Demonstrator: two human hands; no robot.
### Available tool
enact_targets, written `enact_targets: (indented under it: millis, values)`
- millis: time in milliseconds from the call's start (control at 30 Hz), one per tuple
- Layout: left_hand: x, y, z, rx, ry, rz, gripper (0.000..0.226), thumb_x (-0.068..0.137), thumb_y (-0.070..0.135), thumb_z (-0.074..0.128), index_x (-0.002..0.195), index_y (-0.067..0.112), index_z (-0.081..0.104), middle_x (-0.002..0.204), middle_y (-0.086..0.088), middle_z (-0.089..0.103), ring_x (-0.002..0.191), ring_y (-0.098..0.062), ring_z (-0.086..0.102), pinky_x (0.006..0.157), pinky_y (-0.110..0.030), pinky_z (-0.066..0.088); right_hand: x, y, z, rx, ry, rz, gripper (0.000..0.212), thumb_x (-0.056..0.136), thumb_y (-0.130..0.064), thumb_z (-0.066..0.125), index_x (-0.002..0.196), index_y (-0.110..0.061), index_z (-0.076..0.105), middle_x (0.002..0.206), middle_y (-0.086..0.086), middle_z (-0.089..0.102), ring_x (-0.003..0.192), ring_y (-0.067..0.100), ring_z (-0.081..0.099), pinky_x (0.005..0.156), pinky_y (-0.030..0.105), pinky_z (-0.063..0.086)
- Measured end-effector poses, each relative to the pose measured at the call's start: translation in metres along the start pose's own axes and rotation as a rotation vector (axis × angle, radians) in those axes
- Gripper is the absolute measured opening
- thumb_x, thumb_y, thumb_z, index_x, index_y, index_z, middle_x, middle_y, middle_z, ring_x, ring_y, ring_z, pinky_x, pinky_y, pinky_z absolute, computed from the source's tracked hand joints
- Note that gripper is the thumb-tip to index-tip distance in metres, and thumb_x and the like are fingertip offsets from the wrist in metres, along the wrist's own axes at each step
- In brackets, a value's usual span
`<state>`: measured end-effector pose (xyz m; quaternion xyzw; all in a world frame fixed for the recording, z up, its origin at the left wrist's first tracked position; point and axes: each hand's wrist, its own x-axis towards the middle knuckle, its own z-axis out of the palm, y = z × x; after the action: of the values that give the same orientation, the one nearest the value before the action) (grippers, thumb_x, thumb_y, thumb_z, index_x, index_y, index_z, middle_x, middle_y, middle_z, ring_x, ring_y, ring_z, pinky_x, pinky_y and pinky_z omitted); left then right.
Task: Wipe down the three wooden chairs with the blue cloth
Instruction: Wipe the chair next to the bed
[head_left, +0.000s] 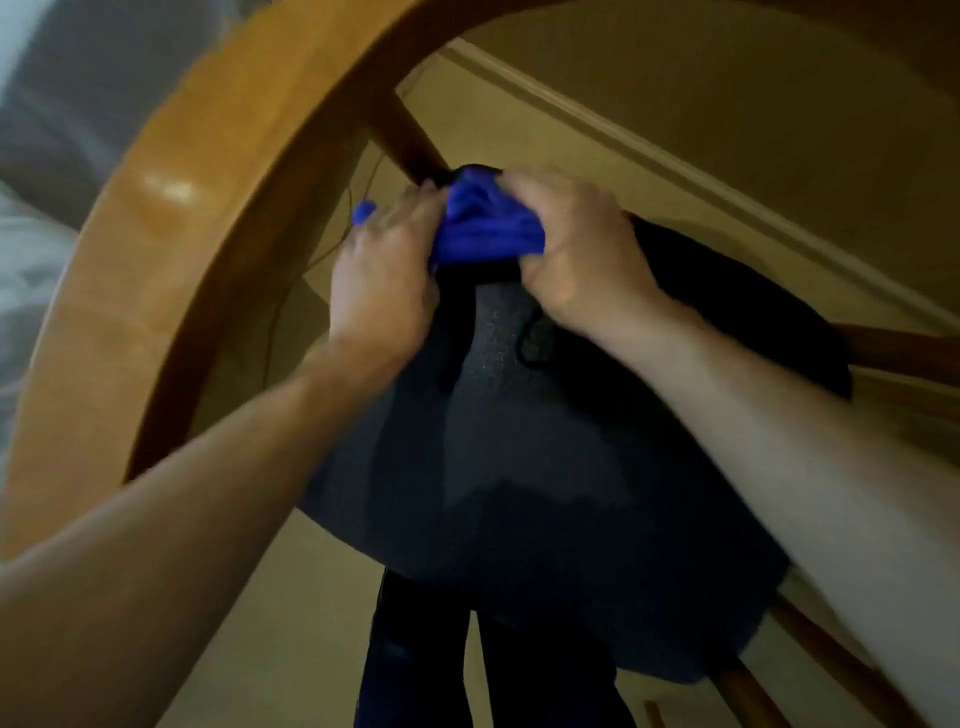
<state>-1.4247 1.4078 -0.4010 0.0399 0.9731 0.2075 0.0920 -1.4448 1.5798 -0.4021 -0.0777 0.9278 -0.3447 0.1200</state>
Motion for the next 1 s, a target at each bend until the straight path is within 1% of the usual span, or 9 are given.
enact_targets:
  millis: [67, 267, 433, 533, 633, 700, 800, 900, 1000]
  values:
    - [0.024, -0.014, 0.008, 0.02, 0.023, -0.061, 0.047, 0.084, 0.0, 0.052, 0.126, 0.021, 0.054, 0.131, 0.0, 0.057, 0.122, -0.022, 0.05, 0.105, -0.039, 0.038, 0.033, 0.004, 0.012, -0.068, -0.026, -0.062, 0.046, 0.075, 0.004, 0.05, 0.113, -0.019, 0.066, 0.102, 0.001, 0.064, 0.091, 0.018, 0.056, 0.075, 0.024, 0.042]
    - [-0.064, -0.021, 0.021, -0.038, -0.047, -0.138, 0.062, 0.081, -0.004, 0.059, 0.138, 0.017, 0.05, 0.143, -0.002, 0.048, 0.138, -0.017, 0.035, 0.114, -0.029, 0.015, -0.043, -0.023, 0.056, -0.19, -0.135, 0.056, 0.052, 0.088, -0.003, 0.055, 0.139, -0.014, 0.052, 0.148, 0.008, 0.046, 0.137, 0.032, 0.037, 0.112, 0.039, 0.035]
    - [-0.104, -0.03, -0.013, -0.03, -0.332, -0.126, 0.044, 0.083, 0.005, 0.059, 0.121, 0.026, 0.057, 0.128, 0.005, 0.058, 0.123, -0.017, 0.052, 0.103, -0.032, 0.036, -0.053, -0.049, 0.025, -0.34, -0.5, -0.036, 0.027, 0.079, -0.012, 0.06, 0.103, -0.025, 0.06, 0.098, -0.004, 0.063, 0.092, 0.023, 0.062, 0.072, 0.031, 0.049]
    - [-0.055, -0.039, -0.017, -0.067, -0.054, -0.166, 0.049, 0.09, 0.008, 0.053, 0.135, 0.028, 0.047, 0.141, 0.004, 0.048, 0.132, -0.017, 0.042, 0.111, -0.037, 0.031, -0.009, -0.056, 0.015, -0.194, -0.277, -0.039, 0.035, 0.084, -0.009, 0.063, 0.114, -0.026, 0.059, 0.096, -0.009, 0.06, 0.081, 0.009, 0.059, 0.069, 0.022, 0.046]
    - [0.004, -0.046, -0.004, -0.116, 0.115, -0.305, 0.047, 0.095, 0.014, 0.043, 0.14, 0.029, 0.044, 0.145, 0.006, 0.045, 0.135, -0.013, 0.037, 0.106, -0.021, 0.023, 0.035, -0.046, 0.035, -0.19, 0.001, -0.07, 0.035, 0.089, -0.002, 0.057, 0.12, -0.018, 0.057, 0.114, -0.003, 0.058, 0.101, 0.013, 0.056, 0.084, 0.026, 0.047]
    - [0.019, -0.046, 0.011, -0.166, 0.069, -0.343, 0.044, 0.091, 0.006, 0.044, 0.129, 0.025, 0.053, 0.131, 0.0, 0.057, 0.124, -0.019, 0.049, 0.102, -0.029, 0.036, 0.039, -0.039, 0.063, -0.269, 0.015, -0.025, 0.041, 0.091, 0.001, 0.052, 0.13, -0.014, 0.053, 0.133, 0.006, 0.054, 0.126, 0.027, 0.048, 0.102, 0.033, 0.041]
    - [-0.012, -0.052, 0.018, -0.289, 0.044, -0.346, 0.062, 0.078, -0.008, 0.045, 0.13, 0.025, 0.055, 0.124, 0.002, 0.062, 0.117, -0.018, 0.055, 0.1, -0.035, 0.042, 0.006, -0.039, 0.079, -0.295, -0.045, -0.002, 0.056, 0.091, 0.0, 0.055, 0.143, -0.015, 0.045, 0.152, 0.006, 0.039, 0.143, 0.033, 0.031, 0.114, 0.036, 0.03]
    - [-0.076, -0.048, 0.014, -0.196, 0.006, -0.309, 0.064, 0.079, -0.007, 0.056, 0.136, 0.023, 0.052, 0.139, 0.002, 0.053, 0.133, -0.016, 0.043, 0.112, -0.034, 0.029, -0.039, -0.043, 0.061, -0.295, -0.22, -0.112, 0.057, 0.08, -0.004, 0.064, 0.135, -0.015, 0.053, 0.143, 0.004, 0.051, 0.131, 0.028, 0.045, 0.107, 0.033, 0.038]
    - [-0.126, -0.03, 0.007, -0.112, -0.13, -0.297, 0.063, 0.075, -0.002, 0.065, 0.132, 0.021, 0.055, 0.134, 0.003, 0.057, 0.131, -0.016, 0.046, 0.109, -0.04, 0.037, -0.06, -0.05, 0.041, -0.327, -0.512, -0.151, 0.05, 0.078, -0.008, 0.062, 0.126, -0.021, 0.059, 0.13, -0.003, 0.06, 0.119, 0.022, 0.052, 0.099, 0.032, 0.046]
